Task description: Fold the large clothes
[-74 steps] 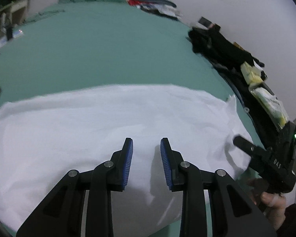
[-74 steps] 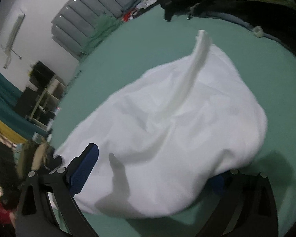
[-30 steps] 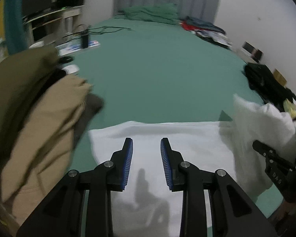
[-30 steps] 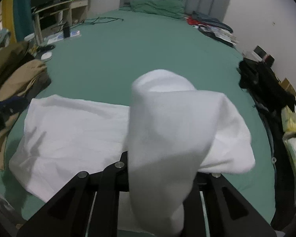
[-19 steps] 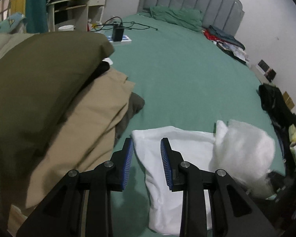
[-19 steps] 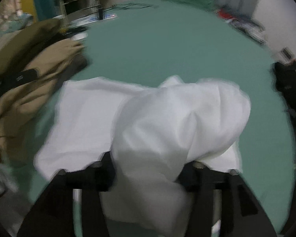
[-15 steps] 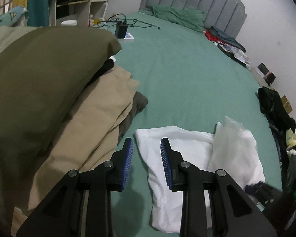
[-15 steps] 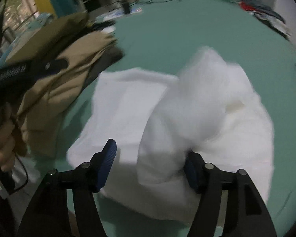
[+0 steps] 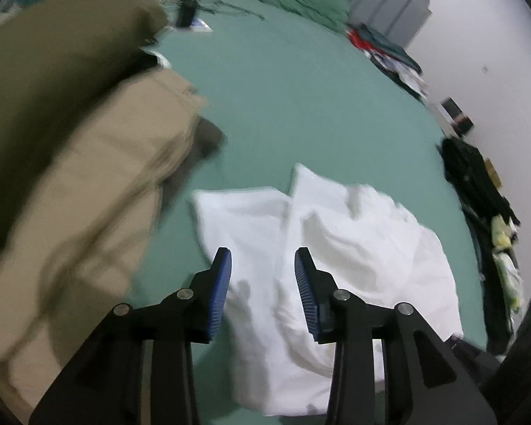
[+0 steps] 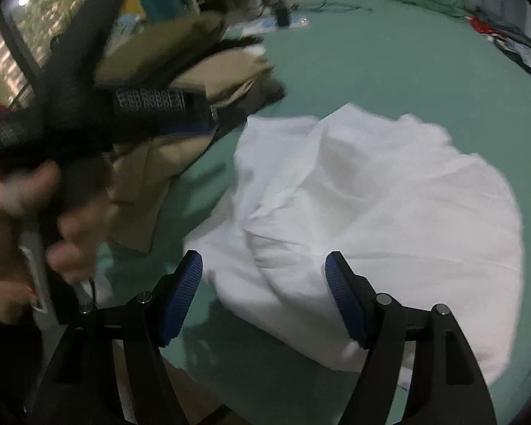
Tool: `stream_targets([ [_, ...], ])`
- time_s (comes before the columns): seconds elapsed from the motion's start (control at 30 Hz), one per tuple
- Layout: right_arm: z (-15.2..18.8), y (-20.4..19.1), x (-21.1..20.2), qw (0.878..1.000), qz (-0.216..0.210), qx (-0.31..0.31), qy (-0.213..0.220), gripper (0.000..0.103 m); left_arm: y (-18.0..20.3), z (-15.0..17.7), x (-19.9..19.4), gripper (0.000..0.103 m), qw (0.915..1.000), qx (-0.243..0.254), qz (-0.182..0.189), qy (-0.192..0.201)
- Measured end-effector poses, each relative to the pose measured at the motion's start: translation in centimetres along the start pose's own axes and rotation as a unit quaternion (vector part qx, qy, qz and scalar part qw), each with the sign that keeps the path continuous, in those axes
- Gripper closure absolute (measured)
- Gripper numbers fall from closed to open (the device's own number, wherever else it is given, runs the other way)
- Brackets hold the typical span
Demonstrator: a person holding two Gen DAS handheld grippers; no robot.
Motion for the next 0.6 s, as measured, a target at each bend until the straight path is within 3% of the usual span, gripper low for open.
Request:
stream_targets([
  [0.27,0.7,7.0,-6.2,0.994,0.064,0.058,0.069,0.031,3.7,3.0,3.5,0.060,0.9981,0.046,0.006,-0.042],
  [0.37,0.7,10.2,-7.0,0.987,0.095,0.096,0.081,0.031,4.5,4.4,5.5,0.060,0.9956,0.060,-0.007,-0.071],
  [0.47,1.6,13.6,-7.7,0.980,0.116,0.141,0.082,0.031,5.1,5.0,6.3,0.061,0.9936,0.091,-0.028,-0.062],
  [0.5,1.9,14.3,-7.8,0.978,0.119,0.152,0.084,0.031,5.5,5.1,6.4,0.063,0.9919,0.109,-0.034,-0.054],
  [0.53,2.3,15.1,-7.9,0.975,0.122,0.164,0.086,0.031,5.8,5.1,6.4,0.095,0.9911,0.120,-0.033,-0.048],
  [0.6,2.8,15.6,-7.8,0.973,0.126,0.174,0.085,0.031,6.0,5.1,6.3,0.099,0.9910,0.124,-0.034,-0.036],
])
Point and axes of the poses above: each gripper's, at about its wrist camera, not at the fingertips, and x roughly the way its jaws point, y to its right, z to its underside, the point moved 8 cm from there along x, roughly the way its jaws point, and after that the axes turned 2 degrees about -z, right-handed, at the moved point
